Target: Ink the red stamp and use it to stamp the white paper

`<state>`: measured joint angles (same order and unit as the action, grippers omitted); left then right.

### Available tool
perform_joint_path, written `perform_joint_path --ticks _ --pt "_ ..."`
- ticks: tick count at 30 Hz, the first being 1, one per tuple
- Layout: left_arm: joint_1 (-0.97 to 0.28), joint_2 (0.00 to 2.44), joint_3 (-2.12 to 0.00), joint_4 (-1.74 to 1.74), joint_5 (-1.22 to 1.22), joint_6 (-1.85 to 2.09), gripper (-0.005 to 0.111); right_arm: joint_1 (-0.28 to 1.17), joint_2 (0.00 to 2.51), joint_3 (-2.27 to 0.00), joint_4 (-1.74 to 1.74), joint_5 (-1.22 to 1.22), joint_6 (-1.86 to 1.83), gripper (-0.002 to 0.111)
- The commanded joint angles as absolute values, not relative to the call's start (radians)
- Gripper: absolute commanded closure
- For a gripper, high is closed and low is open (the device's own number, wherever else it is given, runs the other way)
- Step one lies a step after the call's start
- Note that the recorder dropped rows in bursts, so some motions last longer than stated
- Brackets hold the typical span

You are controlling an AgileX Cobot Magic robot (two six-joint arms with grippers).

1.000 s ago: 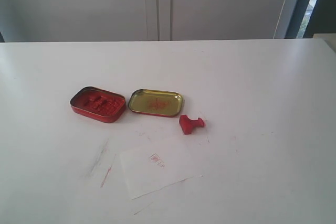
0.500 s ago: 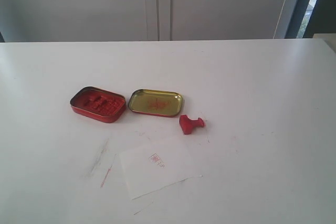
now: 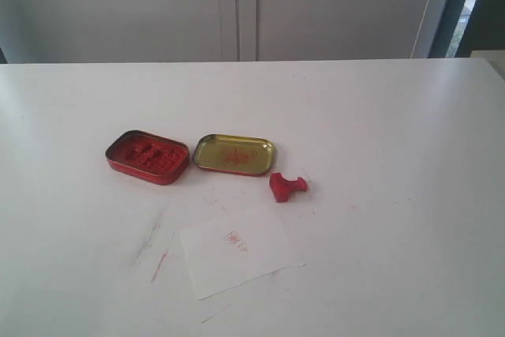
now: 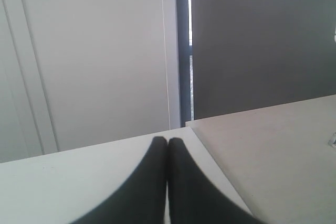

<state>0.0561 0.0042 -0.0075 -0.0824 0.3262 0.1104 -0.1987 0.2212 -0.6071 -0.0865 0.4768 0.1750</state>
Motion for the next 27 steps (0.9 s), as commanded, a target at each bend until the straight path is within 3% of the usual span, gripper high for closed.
perform_joint_path --ticks 1,22,27 --pt "0.058 0.0 0.0 -0.085 0.337 0.11 0.107 -0.205 0.219 -0.604 -0.09 0.472 0.181 0.108" --pt "0.058 0.0 0.0 -0.085 0.337 0.11 0.107 -0.205 0.216 -0.556 -0.087 0.461 0.175 0.108" --pt "0.058 0.0 0.0 -0.085 0.337 0.11 0.107 -0.205 0.185 -0.521 -0.087 0.462 0.018 0.108"
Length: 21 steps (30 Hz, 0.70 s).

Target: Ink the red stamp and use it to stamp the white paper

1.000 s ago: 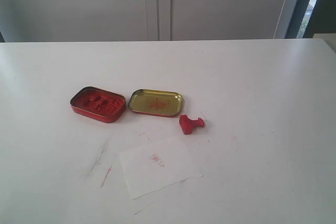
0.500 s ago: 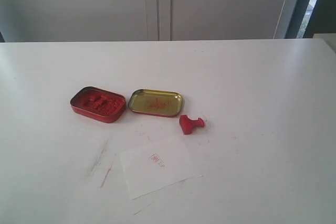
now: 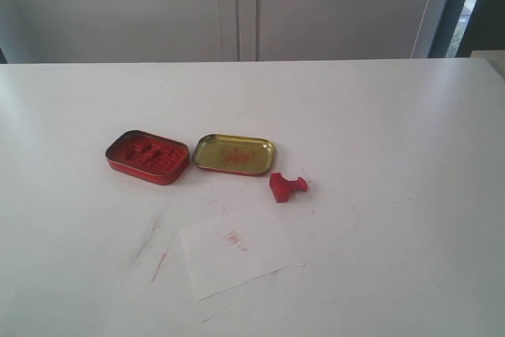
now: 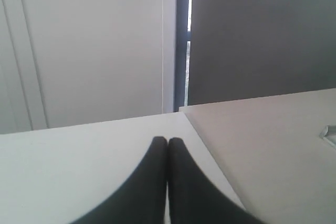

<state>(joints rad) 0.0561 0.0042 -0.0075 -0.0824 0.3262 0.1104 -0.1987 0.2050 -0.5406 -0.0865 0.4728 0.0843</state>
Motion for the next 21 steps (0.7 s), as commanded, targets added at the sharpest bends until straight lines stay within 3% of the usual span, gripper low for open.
perform_joint_path --ticks 1,11,21 --pt "0.058 0.0 0.0 -0.085 0.337 0.11 0.107 -0.205 0.181 -0.515 -0.087 0.462 0.018 0.108" --pt "0.058 0.0 0.0 -0.085 0.337 0.11 0.107 -0.205 0.003 -0.326 -0.079 0.462 0.018 0.108" --pt "0.058 0.0 0.0 -0.085 0.337 0.11 0.107 -0.202 0.0 -0.225 -0.079 0.499 0.022 0.108"
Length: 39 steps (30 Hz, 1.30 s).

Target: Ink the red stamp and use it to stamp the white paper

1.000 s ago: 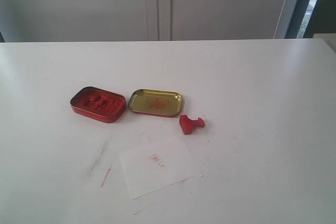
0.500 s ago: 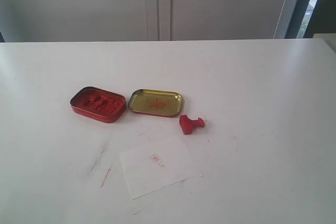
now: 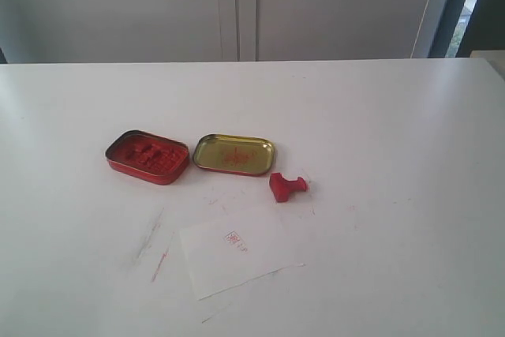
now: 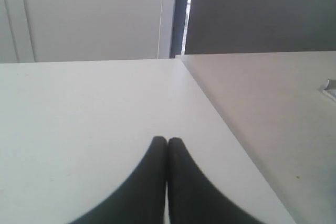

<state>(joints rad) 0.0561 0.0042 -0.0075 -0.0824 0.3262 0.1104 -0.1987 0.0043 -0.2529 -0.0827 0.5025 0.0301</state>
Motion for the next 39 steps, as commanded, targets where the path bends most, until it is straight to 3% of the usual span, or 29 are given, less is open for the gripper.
perform_joint_path --ticks 1,9,25,39 --pt "0.058 0.0 0.0 -0.085 0.337 0.11 0.107 -0.197 0.0 -0.219 -0.079 0.499 0.022 0.108" --pt "0.058 0.0 0.0 -0.085 0.337 0.11 0.107 -0.119 0.0 -0.164 -0.079 0.456 0.022 0.108" --pt "0.058 0.0 0.0 -0.085 0.337 0.11 0.107 -0.119 0.0 -0.005 -0.079 0.368 0.022 0.108" --pt "0.058 0.0 0.0 -0.085 0.337 0.11 0.107 -0.119 0.0 0.0 -0.079 0.349 0.022 0.108"
